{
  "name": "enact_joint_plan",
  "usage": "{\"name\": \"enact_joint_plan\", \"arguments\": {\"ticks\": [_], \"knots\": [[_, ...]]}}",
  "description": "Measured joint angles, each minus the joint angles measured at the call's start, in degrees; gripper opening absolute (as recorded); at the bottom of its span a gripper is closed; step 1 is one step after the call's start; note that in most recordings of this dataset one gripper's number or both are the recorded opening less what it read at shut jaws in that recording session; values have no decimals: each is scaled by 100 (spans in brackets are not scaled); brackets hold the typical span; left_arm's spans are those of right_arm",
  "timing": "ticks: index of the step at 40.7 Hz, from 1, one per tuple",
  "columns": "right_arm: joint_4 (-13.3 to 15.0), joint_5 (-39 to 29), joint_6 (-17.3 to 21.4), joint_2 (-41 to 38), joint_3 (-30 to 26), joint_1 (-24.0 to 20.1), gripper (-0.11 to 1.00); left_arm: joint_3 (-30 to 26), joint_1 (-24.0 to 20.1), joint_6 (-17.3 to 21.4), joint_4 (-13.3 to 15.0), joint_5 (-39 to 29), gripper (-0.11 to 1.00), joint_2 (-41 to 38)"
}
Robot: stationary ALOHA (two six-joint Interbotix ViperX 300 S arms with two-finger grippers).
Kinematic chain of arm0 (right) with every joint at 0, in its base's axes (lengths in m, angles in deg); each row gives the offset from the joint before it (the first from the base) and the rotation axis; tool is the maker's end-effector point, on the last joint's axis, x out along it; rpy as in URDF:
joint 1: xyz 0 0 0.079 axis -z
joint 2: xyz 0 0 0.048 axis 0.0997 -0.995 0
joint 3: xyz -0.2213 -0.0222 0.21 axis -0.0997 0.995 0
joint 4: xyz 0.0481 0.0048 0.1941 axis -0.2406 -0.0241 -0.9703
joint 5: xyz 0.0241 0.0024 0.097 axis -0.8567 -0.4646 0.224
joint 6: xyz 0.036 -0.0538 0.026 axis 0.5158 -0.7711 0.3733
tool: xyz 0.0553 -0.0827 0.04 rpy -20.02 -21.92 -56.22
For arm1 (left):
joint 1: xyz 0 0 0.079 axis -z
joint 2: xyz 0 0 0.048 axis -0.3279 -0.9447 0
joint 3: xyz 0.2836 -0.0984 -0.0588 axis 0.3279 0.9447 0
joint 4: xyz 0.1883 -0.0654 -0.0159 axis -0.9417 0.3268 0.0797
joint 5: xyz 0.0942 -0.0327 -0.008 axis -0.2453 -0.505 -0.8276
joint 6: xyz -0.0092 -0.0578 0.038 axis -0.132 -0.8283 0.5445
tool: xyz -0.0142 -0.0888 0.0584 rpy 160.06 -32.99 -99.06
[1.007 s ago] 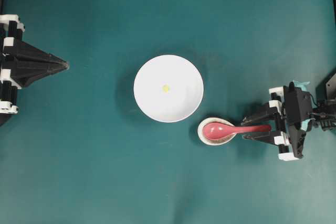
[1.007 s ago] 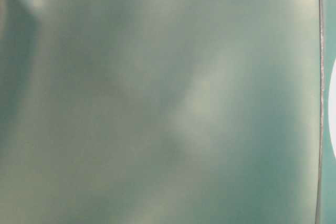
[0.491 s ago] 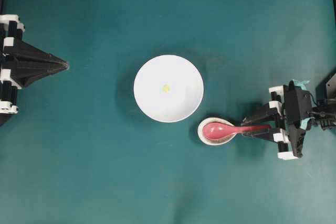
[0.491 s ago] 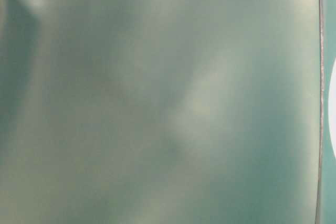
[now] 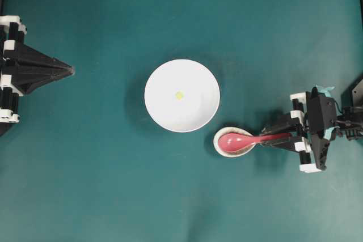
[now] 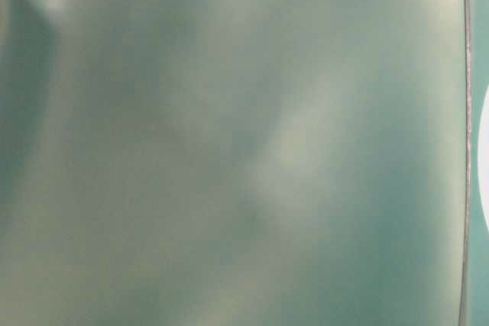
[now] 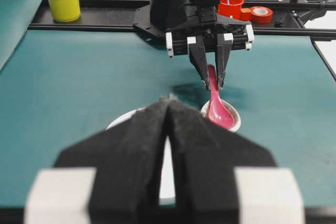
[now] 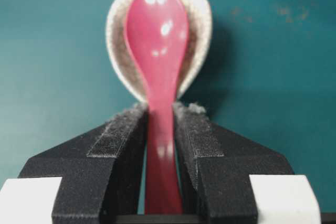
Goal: Scoop the yellow hexagonal prism block from the bowl with a spoon using the right arm.
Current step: 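Close the right gripper on the pink spoon handle, then lift the pink spoon with the right gripper and carry it over the bowl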
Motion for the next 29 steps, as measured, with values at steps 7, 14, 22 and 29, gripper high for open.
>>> {"name": "enact_joint_plan", "arguments": {"ticks": [7,14,22,29], "knots": [[0,-53,0,0,-132,9,23,0,0,0,0,9,-1,0],[0,-466,-9,9,-413,9,23,0,0,0,0,0,-1,0],[0,-1292,-18,211,-844,176,23,0,9,0,0,0,-1,18],[0,-1925,-88,580,-1072,413,23,0,9,0,0,9,-1,18]]}}
